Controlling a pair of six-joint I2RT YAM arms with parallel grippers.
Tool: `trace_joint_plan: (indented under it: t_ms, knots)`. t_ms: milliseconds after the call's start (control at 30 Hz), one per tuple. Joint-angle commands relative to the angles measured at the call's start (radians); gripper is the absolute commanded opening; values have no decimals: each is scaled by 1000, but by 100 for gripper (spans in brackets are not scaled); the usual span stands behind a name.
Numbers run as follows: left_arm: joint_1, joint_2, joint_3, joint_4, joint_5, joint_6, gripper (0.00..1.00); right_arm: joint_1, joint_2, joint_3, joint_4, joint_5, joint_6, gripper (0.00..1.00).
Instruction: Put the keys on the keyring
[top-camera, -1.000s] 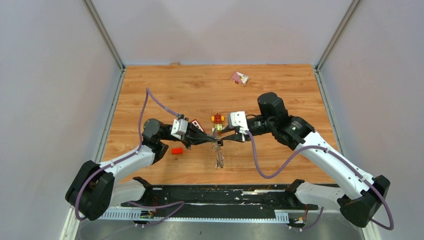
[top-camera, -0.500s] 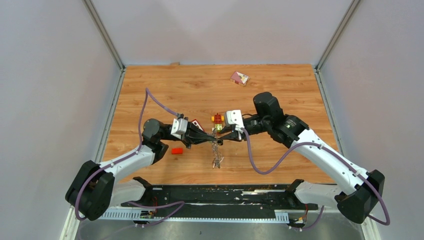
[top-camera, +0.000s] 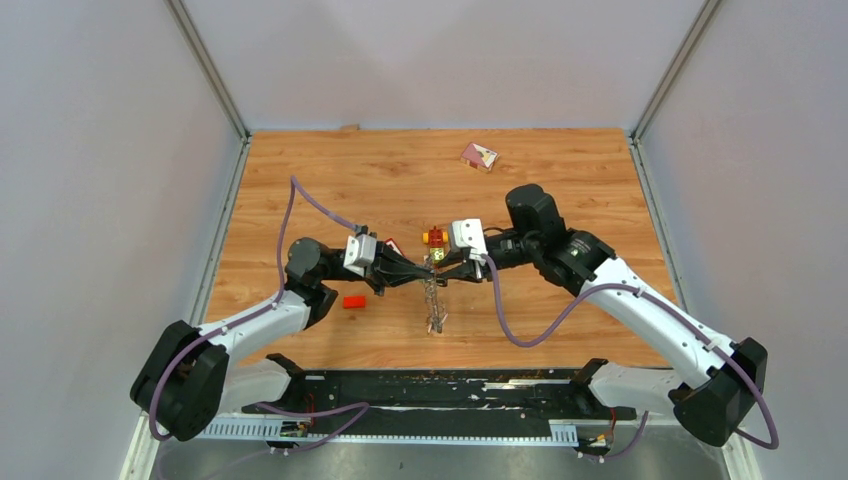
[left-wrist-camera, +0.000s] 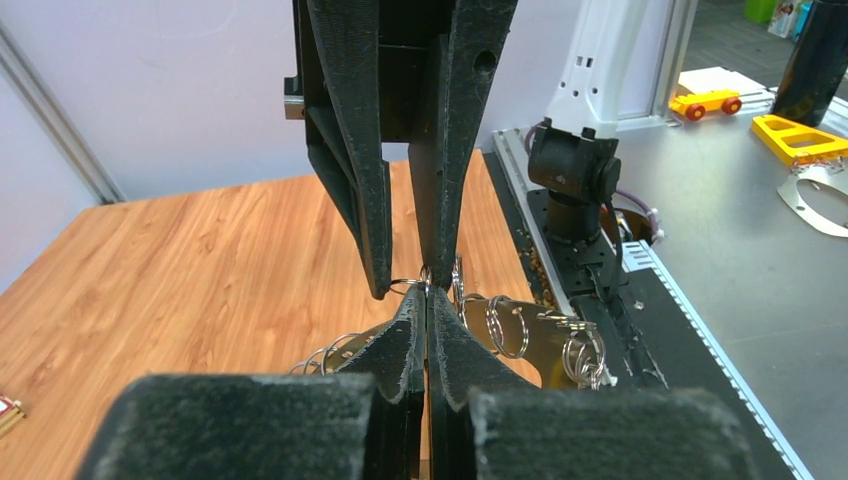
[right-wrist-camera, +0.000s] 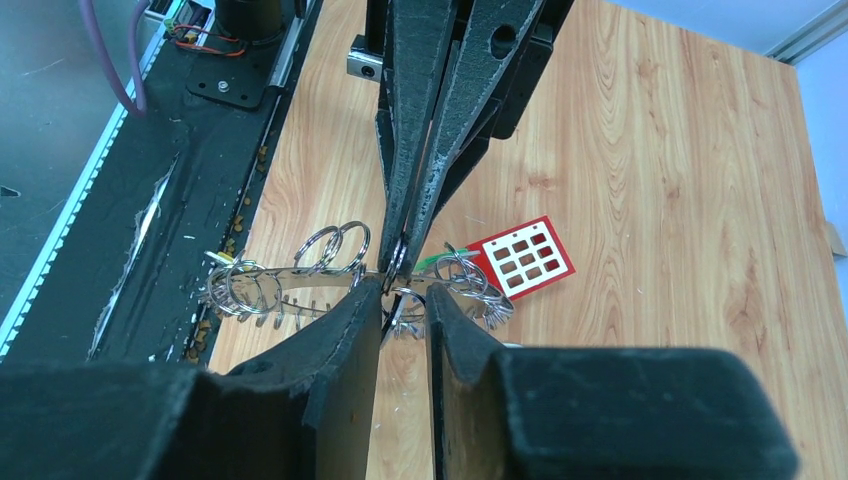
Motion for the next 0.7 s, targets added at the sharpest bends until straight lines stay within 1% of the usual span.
trace_joint_plan:
  t_ms: [0,233,500,667]
  knots:
    - [0,-29,28,59,-56,24,0,8,14,-13,52,-29,36,22]
    - [-1,-31,18,86,-86,6,0,7,17,-24,80,-4,54,17]
    - [-1,-32,7,106,-105,0,0,7,12,-26,95,9,74,15]
    - [-1,-32,5,72,-87,34,0,7,8,-22,114,39,106,1]
